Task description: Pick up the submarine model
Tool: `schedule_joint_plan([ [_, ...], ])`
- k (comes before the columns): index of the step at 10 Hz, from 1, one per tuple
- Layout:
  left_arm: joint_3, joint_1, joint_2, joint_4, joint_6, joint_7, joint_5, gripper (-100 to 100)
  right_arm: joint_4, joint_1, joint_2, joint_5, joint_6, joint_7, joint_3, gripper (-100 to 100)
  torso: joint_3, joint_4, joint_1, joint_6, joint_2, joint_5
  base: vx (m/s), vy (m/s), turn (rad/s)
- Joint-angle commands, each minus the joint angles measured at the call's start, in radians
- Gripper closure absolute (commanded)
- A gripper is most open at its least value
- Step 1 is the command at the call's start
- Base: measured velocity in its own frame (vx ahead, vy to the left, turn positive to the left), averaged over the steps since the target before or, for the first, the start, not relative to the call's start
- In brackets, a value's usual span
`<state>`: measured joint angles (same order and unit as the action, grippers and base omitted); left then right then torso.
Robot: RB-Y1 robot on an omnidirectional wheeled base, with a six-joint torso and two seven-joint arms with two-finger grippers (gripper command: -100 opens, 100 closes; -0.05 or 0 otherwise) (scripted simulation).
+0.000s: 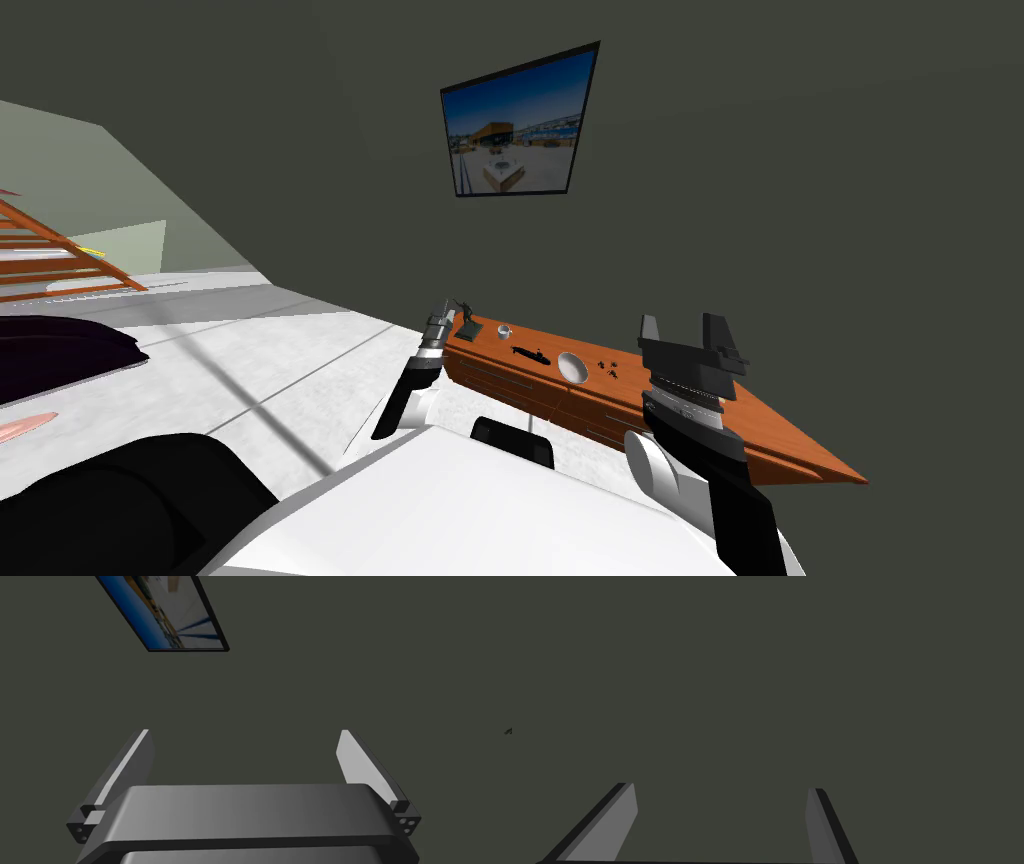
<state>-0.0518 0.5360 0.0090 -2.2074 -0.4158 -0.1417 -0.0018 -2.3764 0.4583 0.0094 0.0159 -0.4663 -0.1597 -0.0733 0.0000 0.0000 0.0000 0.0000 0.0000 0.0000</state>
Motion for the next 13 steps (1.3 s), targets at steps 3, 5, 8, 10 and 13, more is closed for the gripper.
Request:
schedule_joint_plan([
  [3,0.026,-0.053,0.054,0.084,0.050,0.036,-0.010,-100,0.000,0.000,0.000,0.000,0.000,0.000,0.000,0,0.001,0.000,0.000,0.000,0.001,0.000,-0.023,-0.003,-0.087],
  [5,0.036,-0.087,0.074,0.137,0.075,0.055,-0.011,-100,0.000,0.000,0.000,0.000,0.000,0.000,0.000,0,0.001,0.000,0.000,0.000,0.001,0.000,-0.020,-0.005,-0.082],
  [8,0.048,-0.148,0.101,0.232,0.120,0.086,-0.010,-100,0.000,0.000,0.000,0.000,0.000,0.000,0.000,0,0.000,0.000,-0.001,0.000,0.000,0.000,-0.010,-0.014,-0.117],
  [10,0.051,-0.172,0.110,0.280,0.136,0.096,-0.008,-100,0.000,0.000,0.000,0.000,0.000,0.000,0.000,0,0.000,0.000,-0.001,0.000,0.000,0.000,-0.005,-0.010,-0.051],
  [13,0.056,-0.221,0.128,0.358,0.169,0.119,-0.004,-100,0.000,0.000,0.000,0.000,0.000,0.000,0.000,0,0.000,0.000,-0.001,0.000,0.000,0.000,-0.010,-0.014,-0.094],
])
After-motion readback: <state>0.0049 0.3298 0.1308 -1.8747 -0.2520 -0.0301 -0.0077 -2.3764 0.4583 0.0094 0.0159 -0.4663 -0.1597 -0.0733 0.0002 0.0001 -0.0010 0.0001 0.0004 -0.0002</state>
